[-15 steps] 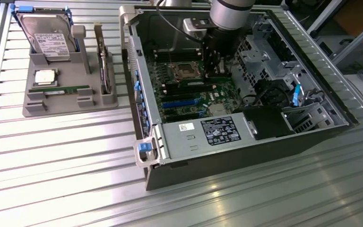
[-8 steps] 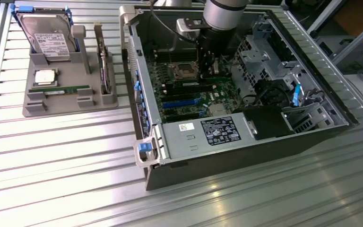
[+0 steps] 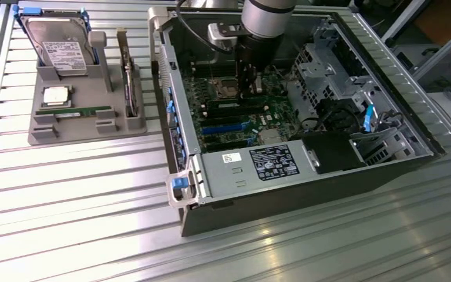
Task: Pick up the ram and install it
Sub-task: 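Insert the ram into the slot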
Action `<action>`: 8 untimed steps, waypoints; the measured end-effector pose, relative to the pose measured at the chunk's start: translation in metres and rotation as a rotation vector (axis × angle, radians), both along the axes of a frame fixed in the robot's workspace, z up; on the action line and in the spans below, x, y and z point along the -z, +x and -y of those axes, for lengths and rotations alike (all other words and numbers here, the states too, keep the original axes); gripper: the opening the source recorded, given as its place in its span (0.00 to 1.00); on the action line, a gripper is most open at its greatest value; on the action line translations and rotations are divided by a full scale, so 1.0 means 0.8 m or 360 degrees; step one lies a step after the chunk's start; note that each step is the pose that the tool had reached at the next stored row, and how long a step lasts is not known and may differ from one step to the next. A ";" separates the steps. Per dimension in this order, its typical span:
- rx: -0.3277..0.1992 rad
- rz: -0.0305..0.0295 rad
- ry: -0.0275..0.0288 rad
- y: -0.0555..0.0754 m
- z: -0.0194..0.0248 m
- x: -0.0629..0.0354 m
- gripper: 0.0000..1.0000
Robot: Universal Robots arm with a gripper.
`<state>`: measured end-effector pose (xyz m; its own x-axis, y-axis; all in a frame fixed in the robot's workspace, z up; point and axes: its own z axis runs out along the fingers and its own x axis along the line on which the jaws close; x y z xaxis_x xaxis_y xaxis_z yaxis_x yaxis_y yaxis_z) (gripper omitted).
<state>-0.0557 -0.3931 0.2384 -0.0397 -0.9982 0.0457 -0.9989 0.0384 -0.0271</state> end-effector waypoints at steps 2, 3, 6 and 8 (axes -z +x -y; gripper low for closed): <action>0.0000 0.00002 0.00001 0.000 0.0038 0.001 0.12; 0.0000 0.00002 0.00002 0.000 0.0058 0.001 0.12; 0.0000 0.00001 0.00000 0.001 0.0063 0.001 0.12; -0.0001 0.00002 0.00001 0.001 0.0064 0.001 0.12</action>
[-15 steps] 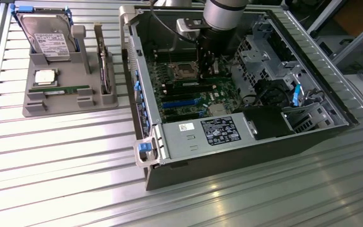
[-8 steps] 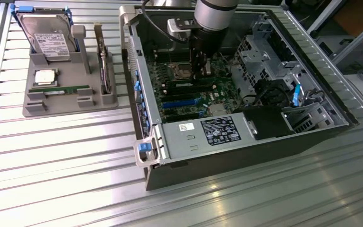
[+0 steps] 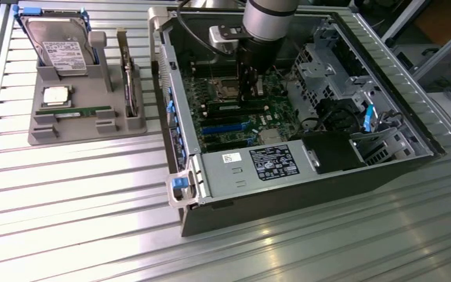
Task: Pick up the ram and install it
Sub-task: 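Insert the ram into the slot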
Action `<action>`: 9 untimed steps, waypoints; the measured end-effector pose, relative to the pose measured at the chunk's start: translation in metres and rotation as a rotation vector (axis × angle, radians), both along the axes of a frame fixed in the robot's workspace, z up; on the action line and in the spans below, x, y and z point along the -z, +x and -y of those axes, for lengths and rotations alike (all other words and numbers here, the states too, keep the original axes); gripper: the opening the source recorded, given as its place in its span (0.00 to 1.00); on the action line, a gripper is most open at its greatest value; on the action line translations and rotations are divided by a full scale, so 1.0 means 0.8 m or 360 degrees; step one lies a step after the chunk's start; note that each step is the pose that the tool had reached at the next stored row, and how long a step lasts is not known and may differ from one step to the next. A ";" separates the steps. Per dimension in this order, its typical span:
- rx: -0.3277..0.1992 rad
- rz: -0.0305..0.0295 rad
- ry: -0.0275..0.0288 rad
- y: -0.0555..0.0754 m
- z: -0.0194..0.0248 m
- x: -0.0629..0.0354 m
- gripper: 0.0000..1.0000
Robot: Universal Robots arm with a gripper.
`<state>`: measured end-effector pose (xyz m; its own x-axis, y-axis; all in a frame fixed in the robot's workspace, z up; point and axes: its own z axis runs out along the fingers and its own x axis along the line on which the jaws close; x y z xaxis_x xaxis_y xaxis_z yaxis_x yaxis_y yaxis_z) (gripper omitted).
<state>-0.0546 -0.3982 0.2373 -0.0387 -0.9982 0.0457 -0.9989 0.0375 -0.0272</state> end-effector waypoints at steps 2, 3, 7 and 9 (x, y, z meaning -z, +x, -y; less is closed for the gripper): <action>-0.0010 0.00001 0.00002 0.001 0.0004 0.000 0.12; -0.0026 -0.00001 -0.00001 0.001 0.0009 0.000 0.12; -0.0033 -0.00002 -0.00004 0.002 0.0018 0.001 0.12; -0.0033 -0.00002 -0.00002 0.003 0.0018 0.001 0.12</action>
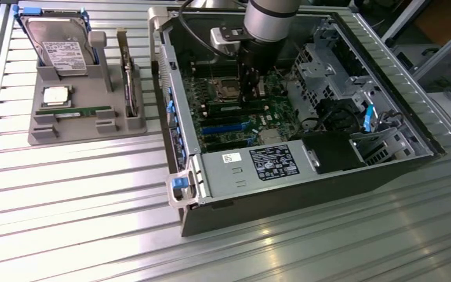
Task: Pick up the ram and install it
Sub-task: 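Insert the ram into the slot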
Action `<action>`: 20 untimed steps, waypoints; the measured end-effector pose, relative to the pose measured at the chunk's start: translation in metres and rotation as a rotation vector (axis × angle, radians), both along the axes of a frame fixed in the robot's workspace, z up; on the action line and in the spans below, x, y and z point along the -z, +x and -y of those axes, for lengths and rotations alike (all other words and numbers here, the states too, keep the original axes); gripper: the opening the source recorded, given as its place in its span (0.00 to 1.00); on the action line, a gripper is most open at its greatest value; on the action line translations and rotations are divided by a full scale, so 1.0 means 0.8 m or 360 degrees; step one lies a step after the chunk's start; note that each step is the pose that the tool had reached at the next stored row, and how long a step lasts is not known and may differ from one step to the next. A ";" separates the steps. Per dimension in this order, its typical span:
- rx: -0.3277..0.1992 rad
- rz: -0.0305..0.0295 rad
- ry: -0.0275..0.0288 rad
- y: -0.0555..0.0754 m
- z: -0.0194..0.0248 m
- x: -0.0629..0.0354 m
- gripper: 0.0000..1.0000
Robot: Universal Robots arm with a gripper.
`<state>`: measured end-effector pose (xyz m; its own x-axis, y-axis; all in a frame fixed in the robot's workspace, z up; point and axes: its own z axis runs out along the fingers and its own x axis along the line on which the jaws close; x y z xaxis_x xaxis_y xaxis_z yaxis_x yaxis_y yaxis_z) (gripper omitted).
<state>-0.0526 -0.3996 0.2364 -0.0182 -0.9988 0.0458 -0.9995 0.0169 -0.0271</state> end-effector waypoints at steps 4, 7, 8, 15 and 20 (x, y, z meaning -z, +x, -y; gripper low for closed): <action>0.0000 0.00001 0.00001 0.000 -0.0001 0.002 0.12; 0.0000 0.00001 0.00002 -0.001 -0.0001 0.002 0.12; 0.0000 0.00003 0.00005 -0.003 -0.0002 0.002 0.12; -0.0006 0.00001 0.00001 -0.004 -0.0009 0.002 0.12; -0.0009 0.00001 0.00001 -0.004 -0.0009 0.004 0.12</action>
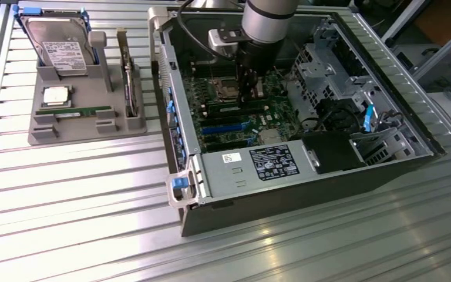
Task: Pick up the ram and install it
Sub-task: 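Insert the ram into the slot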
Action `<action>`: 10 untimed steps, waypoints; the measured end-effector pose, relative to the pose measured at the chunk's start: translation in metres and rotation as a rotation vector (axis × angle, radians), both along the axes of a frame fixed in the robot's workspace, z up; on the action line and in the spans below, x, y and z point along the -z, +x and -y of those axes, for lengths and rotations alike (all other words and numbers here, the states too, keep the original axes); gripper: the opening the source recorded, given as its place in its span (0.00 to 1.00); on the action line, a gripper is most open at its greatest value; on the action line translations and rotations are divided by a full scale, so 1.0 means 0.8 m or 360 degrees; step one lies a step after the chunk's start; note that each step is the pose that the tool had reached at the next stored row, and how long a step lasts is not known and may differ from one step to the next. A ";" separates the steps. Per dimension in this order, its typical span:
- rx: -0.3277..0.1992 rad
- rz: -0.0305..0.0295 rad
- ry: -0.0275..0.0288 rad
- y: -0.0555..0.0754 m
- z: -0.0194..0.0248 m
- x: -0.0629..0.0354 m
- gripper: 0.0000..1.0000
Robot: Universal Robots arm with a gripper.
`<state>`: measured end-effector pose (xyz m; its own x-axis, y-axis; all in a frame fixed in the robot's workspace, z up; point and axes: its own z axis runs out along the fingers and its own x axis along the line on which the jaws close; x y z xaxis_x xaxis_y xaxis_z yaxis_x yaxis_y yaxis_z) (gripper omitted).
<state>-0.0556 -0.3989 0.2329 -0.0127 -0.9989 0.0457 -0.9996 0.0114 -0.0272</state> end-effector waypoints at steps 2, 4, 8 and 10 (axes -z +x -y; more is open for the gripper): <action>0.0000 -0.00001 -0.00003 0.000 0.0000 0.002 0.12; 0.0000 0.00000 0.00001 0.000 0.0000 0.002 0.12; 0.0000 0.00001 -0.00003 0.000 0.0000 0.002 0.26; 0.0000 0.00000 -0.00003 0.000 0.0000 -0.009 0.26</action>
<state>-0.0556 -0.3989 0.2405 -0.0128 -0.9989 0.0460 -0.9996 0.0115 -0.0272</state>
